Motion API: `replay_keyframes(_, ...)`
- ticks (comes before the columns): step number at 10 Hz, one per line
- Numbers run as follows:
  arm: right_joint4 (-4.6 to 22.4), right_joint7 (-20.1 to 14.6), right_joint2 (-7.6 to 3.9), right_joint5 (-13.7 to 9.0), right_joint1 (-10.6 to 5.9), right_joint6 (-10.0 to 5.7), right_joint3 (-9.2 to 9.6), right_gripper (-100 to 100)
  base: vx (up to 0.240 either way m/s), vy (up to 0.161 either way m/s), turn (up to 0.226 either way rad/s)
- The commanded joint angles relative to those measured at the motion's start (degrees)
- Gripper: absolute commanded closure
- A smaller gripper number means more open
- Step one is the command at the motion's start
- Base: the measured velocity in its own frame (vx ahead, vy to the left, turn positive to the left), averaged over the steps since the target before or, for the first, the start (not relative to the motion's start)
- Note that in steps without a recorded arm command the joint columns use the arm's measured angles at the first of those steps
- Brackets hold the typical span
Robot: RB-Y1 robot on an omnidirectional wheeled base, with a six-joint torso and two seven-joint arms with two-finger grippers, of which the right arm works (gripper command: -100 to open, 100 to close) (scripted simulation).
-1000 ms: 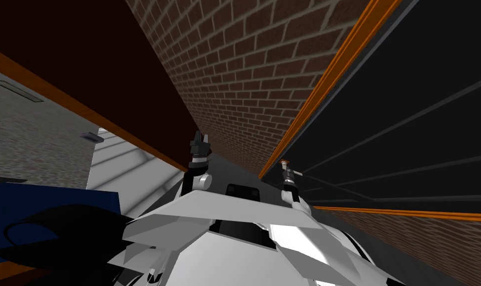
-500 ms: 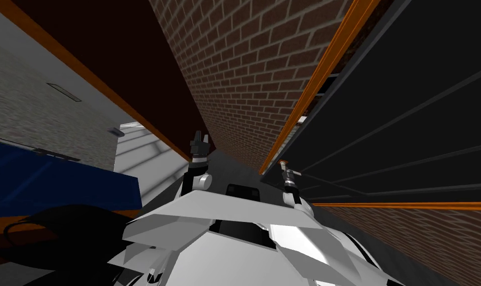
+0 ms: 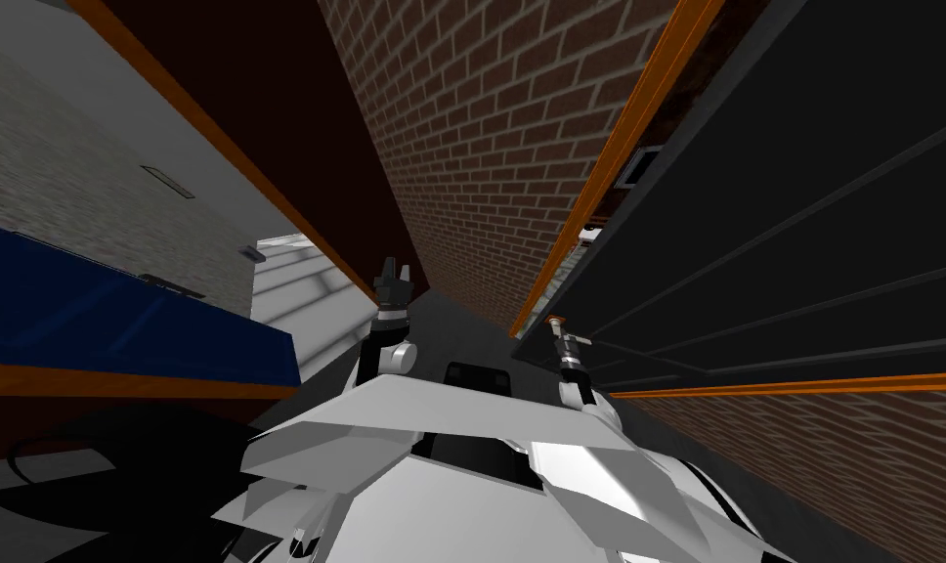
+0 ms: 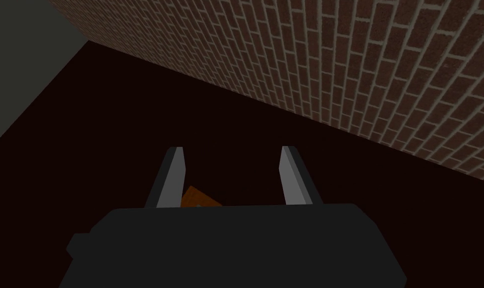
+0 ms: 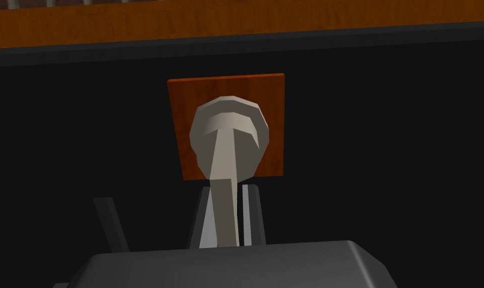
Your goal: Pull the door open
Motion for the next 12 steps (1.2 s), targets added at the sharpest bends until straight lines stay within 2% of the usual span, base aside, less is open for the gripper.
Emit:
replay_keyframes(1,-0.2,-1.1,-0.44,0.6,0.62,-0.76,0.96,100,-0.226,-0.063,0.097)
replay_keyframes(6,-0.7,-4.5,-2.43,2.6,2.18,-3.31,3.95,100,-0.215,-0.063,0.087)
replay_keyframes(7,-0.7,-4.9,-2.66,2.8,2.37,-3.6,4.3,100,-0.227,-0.075,0.09)
replay_keyframes(8,-0.8,-4.6,-2.25,2.8,2.27,-3.26,4.23,100,-0.102,-0.016,0.028)
replay_keyframes(9,-0.7,-5.7,-3.03,3.3,3.41,-4.87,5.03,100,-0.162,-0.004,0.144)
replay_keyframes(11,-0.7,-6.9,-4.04,3.8,4.56,-6.65,5.74,100,-0.243,-0.071,0.153)
replay_keyframes(12,-0.7,-6.9,-4.04,3.8,4.56,-6.65,5.74,100,-0.138,-0.057,0.046)
